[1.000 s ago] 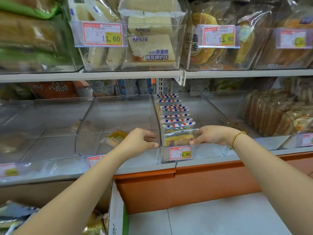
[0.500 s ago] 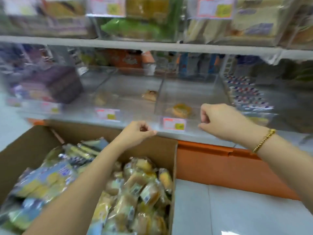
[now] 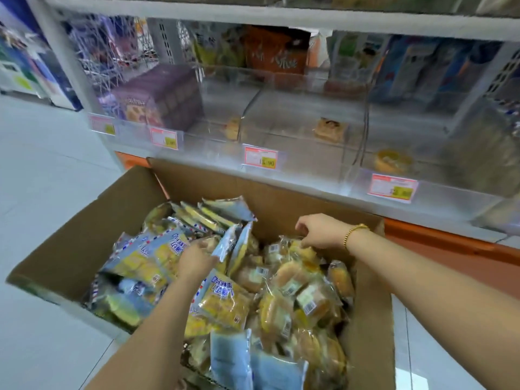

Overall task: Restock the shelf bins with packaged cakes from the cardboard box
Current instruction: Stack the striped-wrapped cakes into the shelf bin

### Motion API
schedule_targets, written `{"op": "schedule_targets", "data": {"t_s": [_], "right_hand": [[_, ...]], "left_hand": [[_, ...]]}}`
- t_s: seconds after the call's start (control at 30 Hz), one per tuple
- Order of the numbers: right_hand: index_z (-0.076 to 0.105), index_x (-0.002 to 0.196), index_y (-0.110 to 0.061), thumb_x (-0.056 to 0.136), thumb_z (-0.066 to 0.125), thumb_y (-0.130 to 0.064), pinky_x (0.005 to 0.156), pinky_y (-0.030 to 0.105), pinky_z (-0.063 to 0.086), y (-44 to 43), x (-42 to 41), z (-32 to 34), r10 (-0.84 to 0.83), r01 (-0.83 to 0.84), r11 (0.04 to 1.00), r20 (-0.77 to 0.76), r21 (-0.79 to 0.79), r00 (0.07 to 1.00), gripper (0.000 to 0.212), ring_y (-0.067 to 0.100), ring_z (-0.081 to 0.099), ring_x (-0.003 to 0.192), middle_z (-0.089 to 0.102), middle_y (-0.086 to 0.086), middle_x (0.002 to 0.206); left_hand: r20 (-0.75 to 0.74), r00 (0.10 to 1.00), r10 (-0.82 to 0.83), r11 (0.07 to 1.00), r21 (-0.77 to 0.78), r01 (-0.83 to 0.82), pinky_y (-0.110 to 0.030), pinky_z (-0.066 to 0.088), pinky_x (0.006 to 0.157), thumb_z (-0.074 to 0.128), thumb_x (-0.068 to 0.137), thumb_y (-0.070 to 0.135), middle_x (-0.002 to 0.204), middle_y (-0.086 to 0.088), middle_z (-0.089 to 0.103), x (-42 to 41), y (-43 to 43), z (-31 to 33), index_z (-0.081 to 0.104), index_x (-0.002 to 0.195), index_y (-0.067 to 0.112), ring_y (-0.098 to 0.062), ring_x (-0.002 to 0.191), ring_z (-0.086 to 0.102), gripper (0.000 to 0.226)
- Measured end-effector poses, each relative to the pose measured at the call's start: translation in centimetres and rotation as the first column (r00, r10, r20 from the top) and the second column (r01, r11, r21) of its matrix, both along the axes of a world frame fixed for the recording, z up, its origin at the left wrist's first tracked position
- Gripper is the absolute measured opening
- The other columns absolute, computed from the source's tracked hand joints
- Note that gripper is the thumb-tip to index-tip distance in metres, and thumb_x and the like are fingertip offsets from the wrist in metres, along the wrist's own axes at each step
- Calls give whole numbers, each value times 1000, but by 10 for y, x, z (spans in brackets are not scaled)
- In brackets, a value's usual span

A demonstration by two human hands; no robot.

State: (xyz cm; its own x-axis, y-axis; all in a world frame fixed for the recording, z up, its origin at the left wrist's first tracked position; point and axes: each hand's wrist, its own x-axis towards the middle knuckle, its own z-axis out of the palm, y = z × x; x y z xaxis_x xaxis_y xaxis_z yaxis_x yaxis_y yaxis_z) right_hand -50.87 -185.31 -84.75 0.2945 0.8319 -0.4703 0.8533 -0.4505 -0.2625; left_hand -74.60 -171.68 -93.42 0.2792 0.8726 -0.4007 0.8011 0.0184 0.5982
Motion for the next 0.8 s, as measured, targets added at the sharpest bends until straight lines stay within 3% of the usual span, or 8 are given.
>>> {"op": "schedule_targets", "data": {"t_s": [0.1,0.2,0.27,0.33,0.4,0.57,0.7,0.8], "right_hand": [[42,140,-16,87,68,-26,99,32,44,36,-15,-23,41,-40,999,-30,28,999,60,24,50,122,51,7,137],[33,146,-21,90,63,-26,98,34,43,71,-33,-40,68,-67,998,-100,15,993,64,27,48,123,45,11,139],[31,146,-14,96,53,-36,95,35,44,93,-44,-53,-104,120,991,-228,56,968,59,28,52,121,48,13,139],[41,137,-3,99,40,-49,90,39,51,110,-54,-64,-399,446,894,-360,53,843,60,29,62,101,60,17,118],[49,130,-2,97,41,-53,87,40,54,121,-65,-73,-525,554,831,-401,-52,750,61,29,64,89,62,18,104],[56,86,5,88,60,-5,78,40,59,120,-85,-96,-630,615,768,-383,-178,675,11,28,69,68,62,15,58],[60,68,2,82,58,3,71,35,60,101,-70,-72,-506,500,861,-254,-90,824,15,22,69,60,59,5,41],[57,60,-8,77,57,-1,52,27,49,73,-52,-21,-224,221,974,92,40,970,18,21,58,55,55,2,52]], "left_hand": [[-28,995,-99,993,62,100,-27,45,53,67,88,20,91,-5,65,2,17,-7,51,131,14,-19,59,58,46],[-63,981,-185,982,22,187,-35,54,74,73,84,30,124,-8,60,7,27,-20,45,139,13,-24,90,66,63],[-63,979,-196,981,-11,195,-37,51,87,74,82,34,130,-11,58,11,26,-31,46,137,10,-28,106,61,66],[-87,973,-213,977,4,215,-35,51,83,74,82,37,116,-10,64,17,25,-38,53,123,8,-28,102,61,55],[-105,972,-210,976,42,216,-34,51,78,73,81,34,105,-8,65,21,27,-40,55,111,7,-29,97,62,45],[-110,983,-145,982,103,156,-28,39,50,64,82,19,78,-9,63,22,33,-41,60,88,7,-25,65,55,14],[-56,997,-44,986,160,53,-24,19,43,62,80,11,53,-2,33,21,36,-19,33,57,12,-18,45,30,37],[97,995,-22,987,162,6,-24,25,50,55,81,8,52,-5,36,18,47,1,35,56,13,-23,50,37,32]]}}
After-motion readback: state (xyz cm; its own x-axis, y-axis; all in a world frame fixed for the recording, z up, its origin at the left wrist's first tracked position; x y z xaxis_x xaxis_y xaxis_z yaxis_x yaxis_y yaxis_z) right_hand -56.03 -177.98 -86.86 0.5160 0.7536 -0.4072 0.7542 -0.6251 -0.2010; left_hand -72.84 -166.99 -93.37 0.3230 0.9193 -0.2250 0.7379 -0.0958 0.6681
